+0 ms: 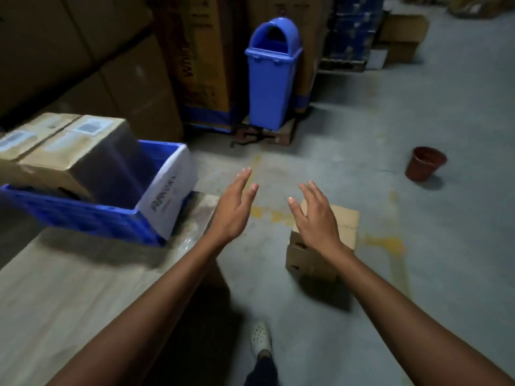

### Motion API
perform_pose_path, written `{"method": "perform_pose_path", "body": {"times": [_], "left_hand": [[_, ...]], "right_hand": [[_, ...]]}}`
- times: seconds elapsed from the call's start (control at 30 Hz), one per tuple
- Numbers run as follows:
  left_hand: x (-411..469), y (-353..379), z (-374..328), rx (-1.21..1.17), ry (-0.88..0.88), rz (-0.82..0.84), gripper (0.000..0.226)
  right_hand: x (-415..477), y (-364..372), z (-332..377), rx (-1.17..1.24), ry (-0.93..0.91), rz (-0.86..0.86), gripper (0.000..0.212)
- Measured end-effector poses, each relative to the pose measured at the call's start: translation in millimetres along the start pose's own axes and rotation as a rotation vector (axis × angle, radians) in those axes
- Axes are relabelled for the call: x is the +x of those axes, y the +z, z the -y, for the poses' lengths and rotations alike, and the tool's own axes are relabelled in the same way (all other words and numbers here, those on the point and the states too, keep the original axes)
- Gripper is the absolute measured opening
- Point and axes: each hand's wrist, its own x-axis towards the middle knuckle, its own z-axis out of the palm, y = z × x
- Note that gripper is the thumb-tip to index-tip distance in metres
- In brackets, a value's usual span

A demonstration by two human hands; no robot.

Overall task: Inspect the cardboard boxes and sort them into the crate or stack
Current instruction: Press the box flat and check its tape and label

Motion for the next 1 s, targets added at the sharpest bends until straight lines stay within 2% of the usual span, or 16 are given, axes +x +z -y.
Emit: {"method": "perform_pose_path", "body": {"times": [0.07,0.13,0.2,0.27,0.37,0.47,0.7,0.83,0.9,0.93,1.0], "left_hand": [[40,35,17,-0.363,-0.239,0.106,0.054],[79,70,41,-0.614,-0.463,0.18,0.06],[115,103,66,-0.748,-0.669,0.198,0.067],[146,134,87,-0.81,-0.798,0.216,0.074],[180,171,104,-0.796,-0.871,0.265,0.079],[211,209,118,-0.727,-0.889,0.309,0.081],[266,333,195,-0.571,-0.965,0.308,0.08],[270,404,244,-0.499,-1.044,0.279,0.076],[270,434,263,-0.484,-1.086,0.266,0.075],[270,444,272,-0.488,-1.122,0.243,0.08],[259,472,333,-0.459,-1.168,0.142,0.105]], "right_hand": [[23,4,-41,0.042,0.127,0.003,0.055],[43,9,-80,0.134,0.291,0.005,0.051],[60,12,-112,0.318,0.506,0.005,0.051],[76,16,-142,0.594,0.717,-0.035,0.06],[93,16,-186,0.915,0.983,-0.11,0.064],[108,17,-238,1.006,1.102,-0.187,0.07],[155,52,-372,0.965,1.237,-0.201,0.072],[163,89,-447,0.927,1.346,-0.098,0.072],[162,105,-476,0.887,1.356,-0.065,0.065],[161,112,-487,0.855,1.371,-0.049,0.06],[158,128,-506,0.763,1.396,-0.001,0.053]]}}
